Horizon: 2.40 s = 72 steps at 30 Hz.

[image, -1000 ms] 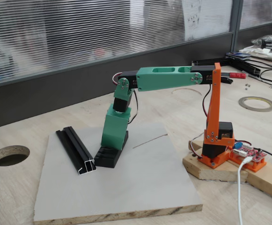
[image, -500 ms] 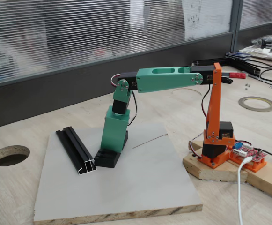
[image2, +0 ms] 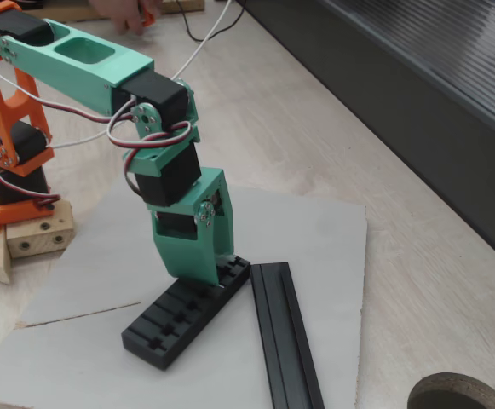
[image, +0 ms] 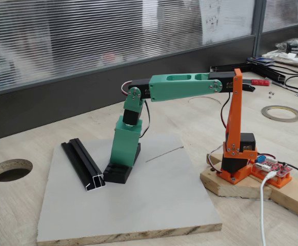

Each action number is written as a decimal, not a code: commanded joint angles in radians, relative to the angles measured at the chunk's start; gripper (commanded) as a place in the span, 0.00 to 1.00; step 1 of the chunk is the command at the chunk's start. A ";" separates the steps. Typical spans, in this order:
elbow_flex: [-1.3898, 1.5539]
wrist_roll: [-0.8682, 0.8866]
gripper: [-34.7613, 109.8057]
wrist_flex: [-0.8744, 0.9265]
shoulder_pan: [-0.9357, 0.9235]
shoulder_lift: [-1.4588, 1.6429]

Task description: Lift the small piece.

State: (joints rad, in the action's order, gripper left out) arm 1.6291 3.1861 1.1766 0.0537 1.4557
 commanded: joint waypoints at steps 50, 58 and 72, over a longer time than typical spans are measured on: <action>-0.143 0.018 0.26 0.023 -0.101 0.345; -0.156 0.017 0.26 0.298 -0.101 0.373; -0.156 0.015 0.26 0.367 -0.101 0.373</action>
State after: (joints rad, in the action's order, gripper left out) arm 1.4987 3.1876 1.5294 -0.0291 1.7779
